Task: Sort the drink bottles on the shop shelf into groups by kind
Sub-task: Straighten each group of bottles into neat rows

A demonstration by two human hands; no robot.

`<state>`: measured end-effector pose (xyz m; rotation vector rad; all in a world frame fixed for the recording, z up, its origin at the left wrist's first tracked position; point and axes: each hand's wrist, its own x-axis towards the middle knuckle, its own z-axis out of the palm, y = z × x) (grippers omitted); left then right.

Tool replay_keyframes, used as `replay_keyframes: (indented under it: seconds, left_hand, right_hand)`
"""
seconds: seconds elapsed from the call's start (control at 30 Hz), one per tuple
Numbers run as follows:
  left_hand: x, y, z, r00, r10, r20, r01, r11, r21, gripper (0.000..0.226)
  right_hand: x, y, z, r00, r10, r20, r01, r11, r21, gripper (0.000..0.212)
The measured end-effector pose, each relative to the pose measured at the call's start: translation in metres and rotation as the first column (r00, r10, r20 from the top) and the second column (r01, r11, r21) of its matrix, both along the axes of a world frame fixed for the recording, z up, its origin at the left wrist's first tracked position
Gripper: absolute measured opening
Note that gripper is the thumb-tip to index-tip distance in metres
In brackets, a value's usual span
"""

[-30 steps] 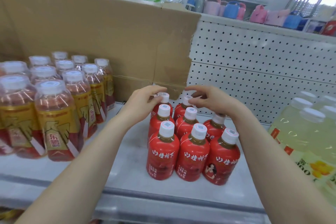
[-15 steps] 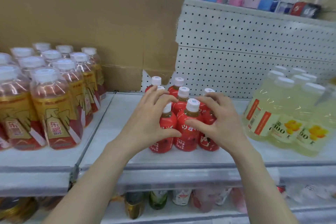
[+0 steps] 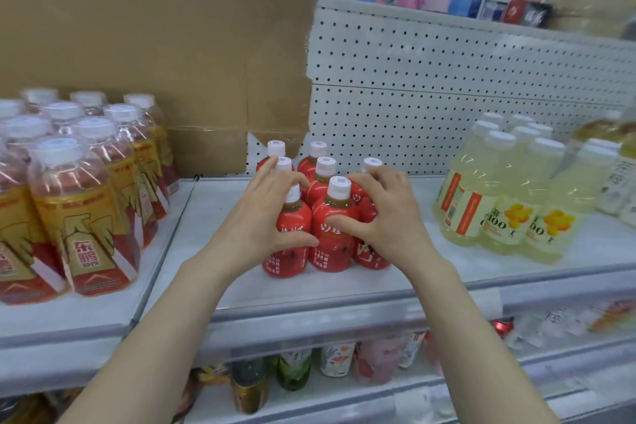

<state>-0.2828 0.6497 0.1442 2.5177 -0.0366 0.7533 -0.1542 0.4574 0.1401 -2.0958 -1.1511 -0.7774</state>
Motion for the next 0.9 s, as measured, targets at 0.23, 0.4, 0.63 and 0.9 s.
replay_keyframes:
  seconds: [0.23,0.4,0.63,0.9]
  left_hand:
    - [-0.002,-0.002,0.007,0.997,0.072,0.009,-0.072,0.994,0.083,0.07]
    - [0.013,-0.043,0.035,0.947,0.148,0.286,-0.192,0.972,0.133,0.05]
    - [0.104,-0.163,0.067,0.978,0.056,0.201,-0.062,0.998,0.026,0.039]
    - [0.21,-0.255,0.061,0.987,0.158,-0.01,-0.158,0.984,-0.088,0.07]
  right_hand:
    - [0.002,-0.023,0.011,0.99,0.071,-0.12,-0.084,0.991,-0.103,0.065]
    - [0.032,-0.096,0.036,0.99,-0.102,0.095,0.086,0.983,0.16,0.03]
    - [0.12,-0.223,0.089,0.88,-0.444,0.168,0.404,0.886,0.226,0.034]
    - [0.168,-0.276,0.065,0.965,-0.231,-0.122,0.214,0.967,-0.135,0.064]
